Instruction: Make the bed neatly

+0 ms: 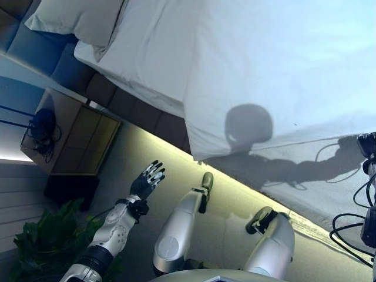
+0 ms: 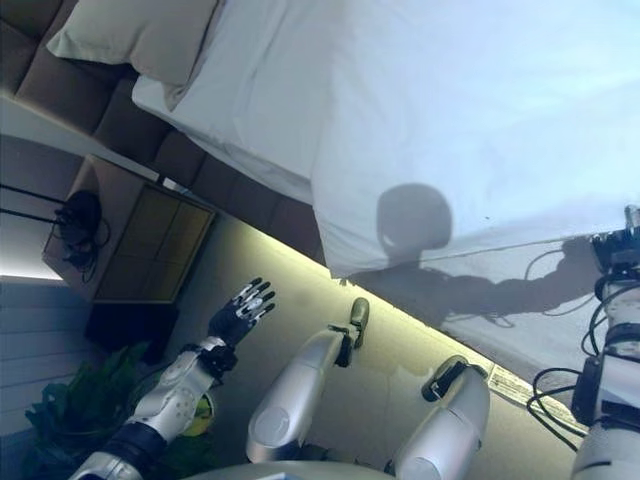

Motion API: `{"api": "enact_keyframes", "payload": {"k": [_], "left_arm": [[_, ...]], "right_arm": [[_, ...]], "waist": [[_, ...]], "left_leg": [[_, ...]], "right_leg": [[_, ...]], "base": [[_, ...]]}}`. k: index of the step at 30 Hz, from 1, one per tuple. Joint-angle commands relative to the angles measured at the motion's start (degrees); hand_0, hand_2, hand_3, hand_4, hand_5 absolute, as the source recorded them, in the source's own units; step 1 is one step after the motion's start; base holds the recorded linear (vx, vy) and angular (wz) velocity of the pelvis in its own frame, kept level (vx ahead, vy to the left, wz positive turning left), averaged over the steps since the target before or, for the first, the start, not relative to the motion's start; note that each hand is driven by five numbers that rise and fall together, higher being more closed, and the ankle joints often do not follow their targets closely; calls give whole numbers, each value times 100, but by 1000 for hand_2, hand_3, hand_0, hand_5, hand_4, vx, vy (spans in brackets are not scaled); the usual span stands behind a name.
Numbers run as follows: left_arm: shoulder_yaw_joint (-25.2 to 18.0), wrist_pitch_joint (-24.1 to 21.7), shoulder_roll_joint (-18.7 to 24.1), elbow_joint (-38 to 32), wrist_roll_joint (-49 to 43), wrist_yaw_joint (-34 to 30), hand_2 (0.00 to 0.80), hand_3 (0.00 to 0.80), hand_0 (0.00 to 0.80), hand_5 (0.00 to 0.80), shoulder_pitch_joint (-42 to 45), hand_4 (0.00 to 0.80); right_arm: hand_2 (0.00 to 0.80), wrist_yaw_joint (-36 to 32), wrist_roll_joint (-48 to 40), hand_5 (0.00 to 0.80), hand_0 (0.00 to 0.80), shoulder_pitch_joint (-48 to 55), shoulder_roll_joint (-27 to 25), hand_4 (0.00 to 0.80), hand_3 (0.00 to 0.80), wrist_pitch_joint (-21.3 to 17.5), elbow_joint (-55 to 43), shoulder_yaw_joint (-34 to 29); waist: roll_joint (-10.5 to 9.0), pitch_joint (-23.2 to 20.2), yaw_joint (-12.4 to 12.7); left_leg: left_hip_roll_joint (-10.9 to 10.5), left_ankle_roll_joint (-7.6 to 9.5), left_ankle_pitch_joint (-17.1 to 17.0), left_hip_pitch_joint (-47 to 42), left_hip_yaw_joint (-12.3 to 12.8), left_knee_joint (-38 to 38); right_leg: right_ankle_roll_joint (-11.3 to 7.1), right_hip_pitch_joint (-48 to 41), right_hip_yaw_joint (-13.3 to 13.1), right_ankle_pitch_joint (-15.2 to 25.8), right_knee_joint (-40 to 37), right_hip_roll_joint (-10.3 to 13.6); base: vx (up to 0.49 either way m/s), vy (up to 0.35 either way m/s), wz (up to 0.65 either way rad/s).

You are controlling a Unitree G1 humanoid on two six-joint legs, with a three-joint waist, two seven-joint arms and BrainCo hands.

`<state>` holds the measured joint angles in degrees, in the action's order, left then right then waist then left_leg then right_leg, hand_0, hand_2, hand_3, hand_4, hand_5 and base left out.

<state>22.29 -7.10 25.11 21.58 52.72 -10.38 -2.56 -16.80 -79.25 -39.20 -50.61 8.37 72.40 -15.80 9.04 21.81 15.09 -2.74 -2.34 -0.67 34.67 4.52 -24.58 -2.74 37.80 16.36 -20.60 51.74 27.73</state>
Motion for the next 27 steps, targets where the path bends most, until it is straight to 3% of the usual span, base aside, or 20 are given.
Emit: {"api": "enact_keyframes", "payload": {"k": [1,7,13,18,23,27], "left_arm": [[-90,-325,-168,-21,169,-41,0,0,0,0,137,0],[-208,-376,-106,-162,179,-36,0,0,0,0,163,0],[-421,-49,40,-348,98,-51,0,0,0,0,142,0],[-525,102,67,-329,-385,134,0,0,0,0,201,0],[-480,-116,42,-131,-1843,1115,0,0,0,0,181,0],[-225,-267,292,-57,-4312,3007,0,0,0,0,-15,0]], "right_arm": [[800,-192,70,800,800,-211,-355,800,800,70,-52,65],[800,-740,585,800,800,149,50,800,800,-138,-153,186],[800,-1173,1240,800,800,352,740,800,800,-272,-601,536],[800,-934,1609,800,800,498,1502,800,800,-343,-1420,1000],[800,-135,1630,800,800,697,2423,800,800,-156,-2294,1675],[800,510,1394,800,800,814,3134,800,800,-29,-2685,2188]], "waist": [[209,-37,46],[83,-83,83],[-198,-304,230],[-455,-530,316],[-683,-812,390],[-807,-1002,456]], "left_leg": [[388,-41,360,-334,-161,-127],[425,-52,392,-692,-127,37],[455,-69,445,-1291,-156,268],[457,-29,256,-1832,-159,648],[353,33,319,-2464,-217,882],[307,73,346,-2901,-248,1109]], "right_leg": [[-892,302,-382,1826,-1011,7],[-884,-190,-210,1920,-1369,15],[-904,-955,-45,2121,-1855,36],[-829,-1678,171,2471,-2485,-22],[-903,-2414,223,2725,-2957,-74],[-946,-2929,294,2813,-3257,-112]], "base": [[-66,16,6],[-24,-10,7],[61,-30,-3],[57,-21,-1],[153,13,0],[147,6,3]]}}
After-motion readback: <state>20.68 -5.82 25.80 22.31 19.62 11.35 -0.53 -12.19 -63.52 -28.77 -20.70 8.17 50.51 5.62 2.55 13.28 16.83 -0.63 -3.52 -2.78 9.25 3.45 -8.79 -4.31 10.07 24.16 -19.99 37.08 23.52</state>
